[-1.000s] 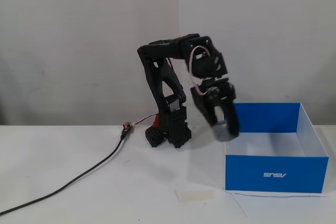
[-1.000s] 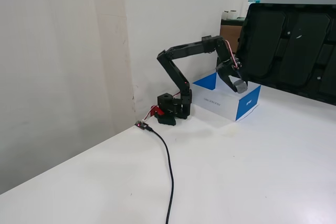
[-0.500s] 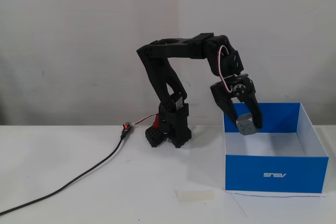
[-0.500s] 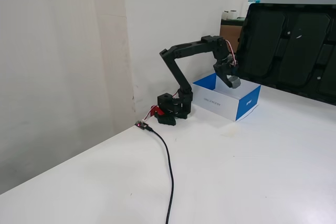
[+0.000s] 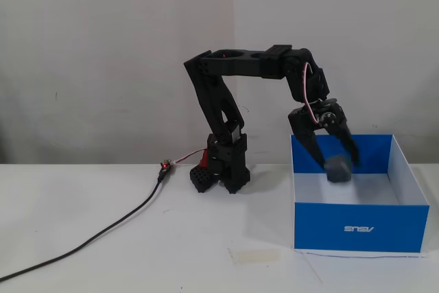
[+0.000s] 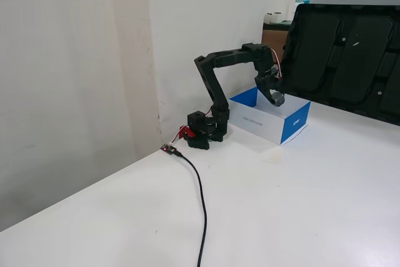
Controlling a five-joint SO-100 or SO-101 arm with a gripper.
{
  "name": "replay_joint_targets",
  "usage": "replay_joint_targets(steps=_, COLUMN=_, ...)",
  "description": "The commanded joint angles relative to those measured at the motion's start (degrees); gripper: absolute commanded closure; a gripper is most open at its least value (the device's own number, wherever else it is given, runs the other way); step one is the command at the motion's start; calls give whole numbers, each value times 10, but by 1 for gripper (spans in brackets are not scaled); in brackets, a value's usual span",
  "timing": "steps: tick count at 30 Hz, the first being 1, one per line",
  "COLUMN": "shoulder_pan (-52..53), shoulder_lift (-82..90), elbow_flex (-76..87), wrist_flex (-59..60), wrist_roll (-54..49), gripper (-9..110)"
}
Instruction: Pick the gray block and keep it in the box.
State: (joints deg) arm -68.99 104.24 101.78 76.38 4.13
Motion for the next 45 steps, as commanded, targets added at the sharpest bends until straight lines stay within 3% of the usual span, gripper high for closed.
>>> replay_joint_targets(steps=1, shoulder_pan=-15, shoulder_lift=-1, elbow_flex=-52, wrist_flex=-16, wrist_roll=3, gripper=64)
replay_joint_targets(steps=4, shoulder_pan=-17, shoulder_lift=-1, elbow_flex=-44, wrist_flex=-24, wrist_roll=3, gripper=69)
replay_joint_targets(steps=11, shoulder_pan=36, shoulder_lift=20, elbow_flex=-35, wrist_flex=-11, wrist_roll=-7, gripper=97)
replay_joint_targets(steps=14, shoulder_pan=91, shoulder_lift=41, elbow_flex=-29, wrist_flex=5, wrist_roll=-23, gripper=101)
replay_joint_targets(steps=34, shoulder_pan=546, shoulder_lift=220, elbow_flex=100, wrist_flex=-16, wrist_roll=-30, gripper=101)
replay_joint_targets(steps=45, shoulder_pan=659, shoulder_lift=316, elbow_flex=303, wrist_flex=-114, wrist_roll=-22, gripper=101)
